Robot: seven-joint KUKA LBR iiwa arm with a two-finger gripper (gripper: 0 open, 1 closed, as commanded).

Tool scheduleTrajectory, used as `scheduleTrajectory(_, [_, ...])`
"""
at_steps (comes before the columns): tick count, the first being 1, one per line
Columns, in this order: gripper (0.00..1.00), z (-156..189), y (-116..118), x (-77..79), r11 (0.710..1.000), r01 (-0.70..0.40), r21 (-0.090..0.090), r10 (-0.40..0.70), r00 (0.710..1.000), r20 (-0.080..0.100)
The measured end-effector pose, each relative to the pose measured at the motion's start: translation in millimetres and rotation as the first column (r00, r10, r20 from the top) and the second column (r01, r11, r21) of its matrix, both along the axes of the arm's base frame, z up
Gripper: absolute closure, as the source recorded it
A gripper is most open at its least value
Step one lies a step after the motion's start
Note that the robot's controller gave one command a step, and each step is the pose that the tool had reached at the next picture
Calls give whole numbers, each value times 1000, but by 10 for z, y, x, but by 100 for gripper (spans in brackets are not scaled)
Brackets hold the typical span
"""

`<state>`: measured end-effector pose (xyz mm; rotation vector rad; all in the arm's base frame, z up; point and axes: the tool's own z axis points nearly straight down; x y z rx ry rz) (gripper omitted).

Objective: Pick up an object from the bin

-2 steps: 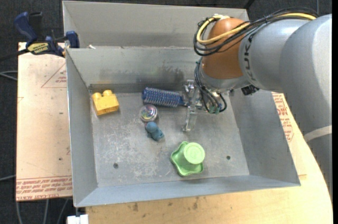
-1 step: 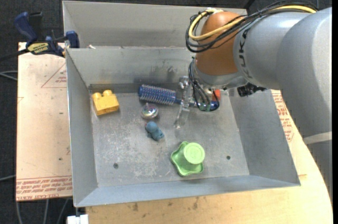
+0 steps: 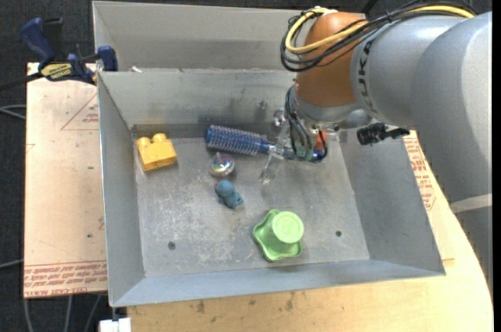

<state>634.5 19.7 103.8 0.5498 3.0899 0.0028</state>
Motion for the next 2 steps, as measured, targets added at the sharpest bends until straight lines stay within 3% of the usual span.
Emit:
scheduleTrajectory(1, [0,-334,124,79,994,108,0,-108,994,2])
scheduleTrajectory(2, [0,-329,127,87,994,105,-2,-105,994,0])
